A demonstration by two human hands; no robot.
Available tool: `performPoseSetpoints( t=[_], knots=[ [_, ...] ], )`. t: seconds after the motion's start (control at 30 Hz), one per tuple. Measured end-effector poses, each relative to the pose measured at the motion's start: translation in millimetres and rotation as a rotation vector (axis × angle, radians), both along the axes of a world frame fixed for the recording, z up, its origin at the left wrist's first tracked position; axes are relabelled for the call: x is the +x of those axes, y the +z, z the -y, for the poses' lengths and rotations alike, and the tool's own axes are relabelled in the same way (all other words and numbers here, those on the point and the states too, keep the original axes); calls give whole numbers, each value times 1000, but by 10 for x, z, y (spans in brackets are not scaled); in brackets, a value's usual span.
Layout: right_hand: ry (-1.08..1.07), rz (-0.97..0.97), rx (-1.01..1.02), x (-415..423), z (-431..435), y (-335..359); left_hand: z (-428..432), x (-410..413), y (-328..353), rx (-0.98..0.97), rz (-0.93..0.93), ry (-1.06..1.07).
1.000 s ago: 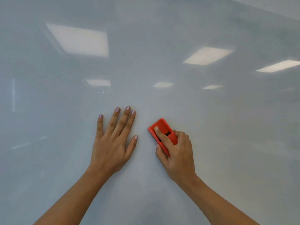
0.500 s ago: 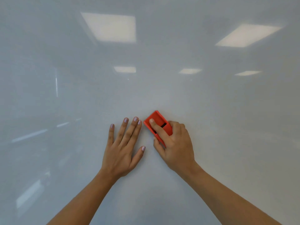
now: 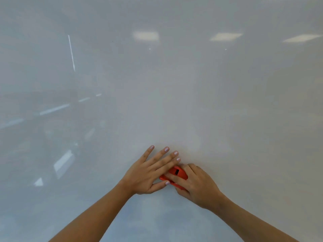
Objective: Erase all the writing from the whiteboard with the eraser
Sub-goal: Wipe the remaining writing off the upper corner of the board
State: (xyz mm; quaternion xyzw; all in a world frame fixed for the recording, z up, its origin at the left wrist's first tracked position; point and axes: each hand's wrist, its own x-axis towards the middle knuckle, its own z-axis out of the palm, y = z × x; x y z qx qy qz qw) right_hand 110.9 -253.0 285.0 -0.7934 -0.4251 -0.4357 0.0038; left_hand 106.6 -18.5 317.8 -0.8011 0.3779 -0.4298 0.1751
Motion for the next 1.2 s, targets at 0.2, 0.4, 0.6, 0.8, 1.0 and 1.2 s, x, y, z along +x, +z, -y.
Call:
performPoseSetpoints(
  t=[0.2,0.4,0.6,0.8,1.0,1.2],
  knots=[
    [100,-375,-62,-248,-69,-847,-28,-249,-932,46,-232,22],
    [100,-669,-68,-413,-153,-1657,-54,-532,-1764,31,-452,55],
    [22,-865,-13,-473,-277,-2288,6,-707,-2387,-38,-677,232],
    [-108,-1057,20,-506,-333,-2753,-53,-826,-2982,-93,-885,328],
    [-171,-1086,-4,-455,-450,-3006,-82,-734,-3330,-94,-920,411],
    [-212,-1044,-13,-440,-416,-3266,3,-619,-3466,-20,-886,451]
  ],
)
